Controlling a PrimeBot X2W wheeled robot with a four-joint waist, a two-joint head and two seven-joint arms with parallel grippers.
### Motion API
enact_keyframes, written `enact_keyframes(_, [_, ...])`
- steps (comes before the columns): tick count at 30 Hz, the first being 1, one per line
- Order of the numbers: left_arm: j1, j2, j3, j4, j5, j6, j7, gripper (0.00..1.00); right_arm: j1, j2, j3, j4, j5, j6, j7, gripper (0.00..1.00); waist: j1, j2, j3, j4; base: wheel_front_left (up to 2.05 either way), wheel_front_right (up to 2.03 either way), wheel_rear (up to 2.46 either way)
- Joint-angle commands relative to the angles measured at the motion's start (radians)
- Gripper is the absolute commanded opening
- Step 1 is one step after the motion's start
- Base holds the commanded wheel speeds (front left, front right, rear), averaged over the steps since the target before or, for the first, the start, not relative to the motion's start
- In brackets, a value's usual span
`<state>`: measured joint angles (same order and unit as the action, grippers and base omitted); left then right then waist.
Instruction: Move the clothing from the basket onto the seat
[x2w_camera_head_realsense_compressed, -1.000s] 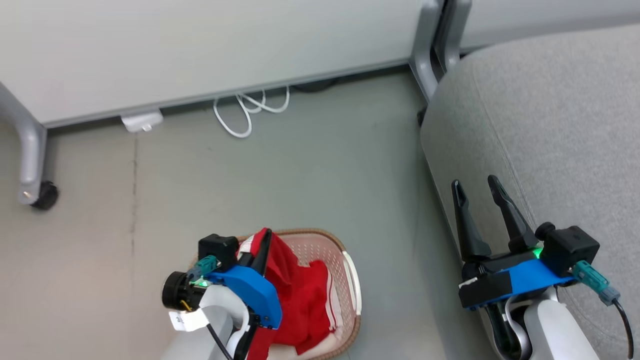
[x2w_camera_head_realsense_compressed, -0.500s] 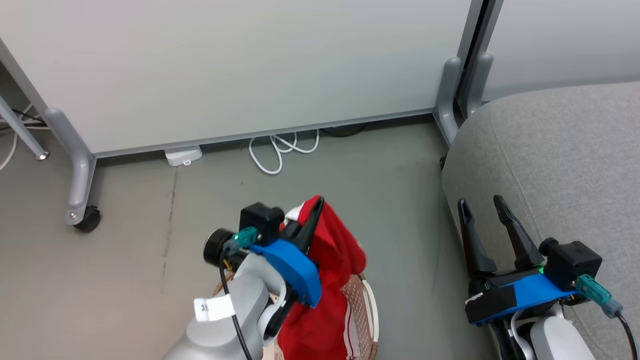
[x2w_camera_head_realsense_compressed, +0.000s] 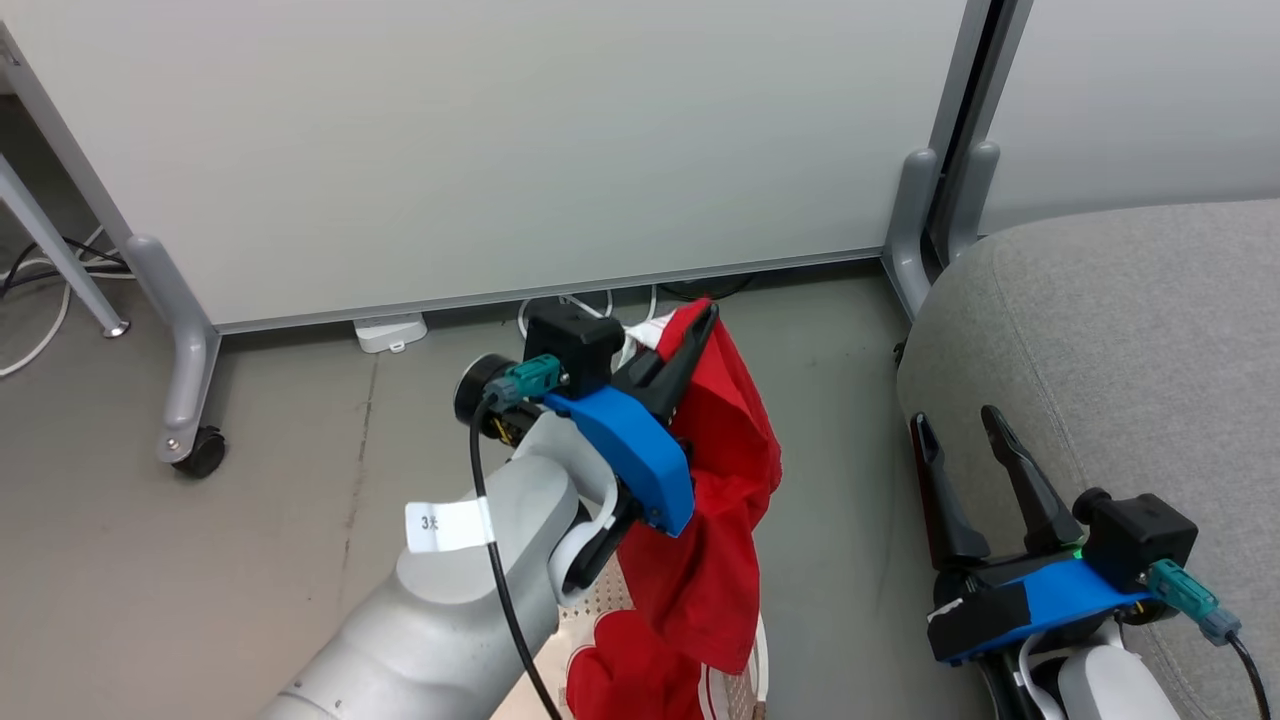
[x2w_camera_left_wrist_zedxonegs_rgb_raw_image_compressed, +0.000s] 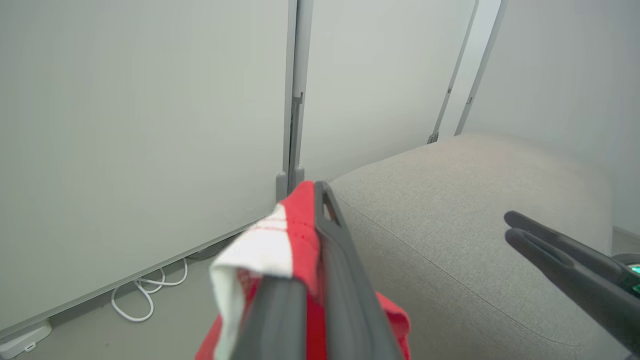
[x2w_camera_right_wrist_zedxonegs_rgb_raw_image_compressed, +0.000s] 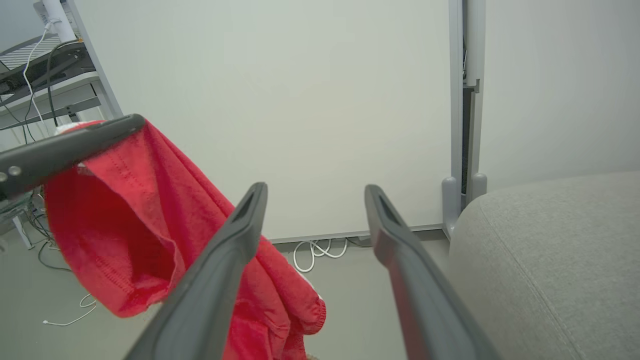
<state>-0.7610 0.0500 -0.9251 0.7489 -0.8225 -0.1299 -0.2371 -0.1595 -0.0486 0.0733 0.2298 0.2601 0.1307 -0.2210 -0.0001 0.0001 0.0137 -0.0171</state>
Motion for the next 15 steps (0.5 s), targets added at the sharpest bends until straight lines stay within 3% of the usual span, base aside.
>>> enact_keyframes(1, [-0.019,0.001,-0.007,-0.003,-0.006,-0.001,0.006,0.00,0.013,-0.003,0.001,0.001,0.004,0.000,0.002,1.00,0.0001,-0.0001,-0.001,0.001,0.00,0.00,0.00])
enact_keyframes(15, [-0.160,0.001,-0.111,-0.026,-0.138,0.014,0.026,0.00,0.002,-0.003,0.025,0.007,0.013,0.000,0.005,1.00,0.0001,-0.0001,0.000,-0.014,0.00,0.00,0.00])
